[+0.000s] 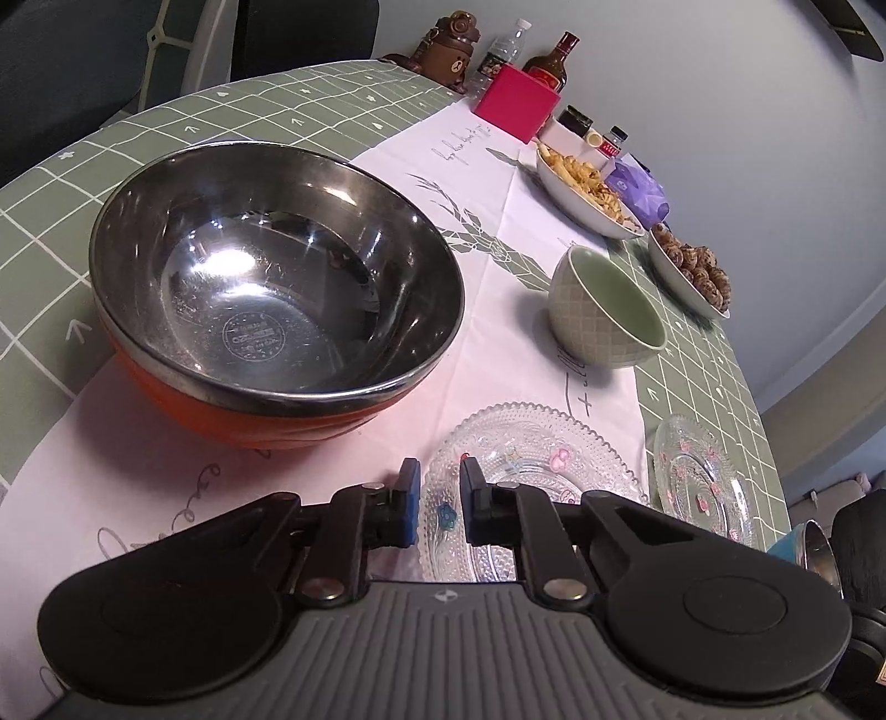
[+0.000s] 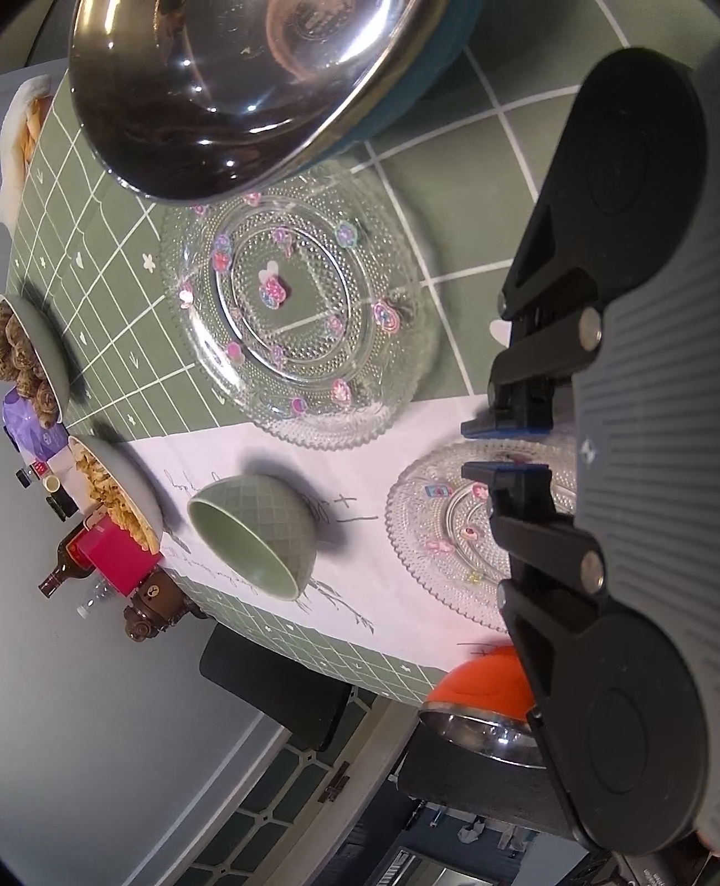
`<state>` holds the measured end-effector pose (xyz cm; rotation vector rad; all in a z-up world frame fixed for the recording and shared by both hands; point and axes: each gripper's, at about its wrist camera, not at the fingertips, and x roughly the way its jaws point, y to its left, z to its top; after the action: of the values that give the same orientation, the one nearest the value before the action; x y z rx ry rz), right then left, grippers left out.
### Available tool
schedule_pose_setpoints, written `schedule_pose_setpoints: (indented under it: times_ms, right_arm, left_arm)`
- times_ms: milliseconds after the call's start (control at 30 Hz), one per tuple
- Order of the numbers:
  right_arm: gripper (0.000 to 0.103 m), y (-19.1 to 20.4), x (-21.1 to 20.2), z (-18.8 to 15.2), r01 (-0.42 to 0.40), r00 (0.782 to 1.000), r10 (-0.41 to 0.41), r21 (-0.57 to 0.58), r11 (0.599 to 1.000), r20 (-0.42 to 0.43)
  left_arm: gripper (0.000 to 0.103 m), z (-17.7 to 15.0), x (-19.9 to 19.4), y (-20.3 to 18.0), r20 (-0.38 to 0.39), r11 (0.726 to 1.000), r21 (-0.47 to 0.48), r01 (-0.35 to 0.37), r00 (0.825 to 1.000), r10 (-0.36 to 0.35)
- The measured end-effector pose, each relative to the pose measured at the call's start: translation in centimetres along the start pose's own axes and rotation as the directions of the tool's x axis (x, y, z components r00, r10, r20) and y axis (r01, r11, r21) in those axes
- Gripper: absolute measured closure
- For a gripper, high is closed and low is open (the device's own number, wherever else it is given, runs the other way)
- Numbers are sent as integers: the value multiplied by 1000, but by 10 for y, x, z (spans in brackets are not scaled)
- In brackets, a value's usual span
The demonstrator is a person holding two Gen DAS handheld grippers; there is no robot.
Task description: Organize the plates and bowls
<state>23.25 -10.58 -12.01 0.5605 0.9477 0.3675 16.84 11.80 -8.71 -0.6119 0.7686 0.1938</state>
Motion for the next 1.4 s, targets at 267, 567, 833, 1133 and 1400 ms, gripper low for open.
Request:
schedule_pose_setpoints:
  times_ms: [267, 567, 833, 1133, 1400]
  right_arm:
    - [97, 1, -4, -2, -1, 1000, 1, 22, 1000, -25]
    - [98, 11, -31, -9, -18, 1000, 18, 22, 1000, -21]
    - [97, 22, -62, -27, -19, 1000, 20, 35, 999, -25]
    - [97, 33, -87, -58, -31, 998, 32, 13, 999, -52]
    - [97, 26, -96, -89, -43, 994, 45, 23, 999, -95]
  left_arm:
    - [88, 1, -15, -3, 15, 1000, 0, 2, 1000, -2]
    - [88, -4, -44, -5, 14, 1000, 5, 26, 1000, -26]
    - [88, -16, -84, -9, 32, 999, 17, 30, 999, -31]
    - [88, -42, -123, 9, 28, 1000, 1, 26, 999, -26]
    - [88, -64, -142, 28, -13, 999, 6, 32, 999, -32]
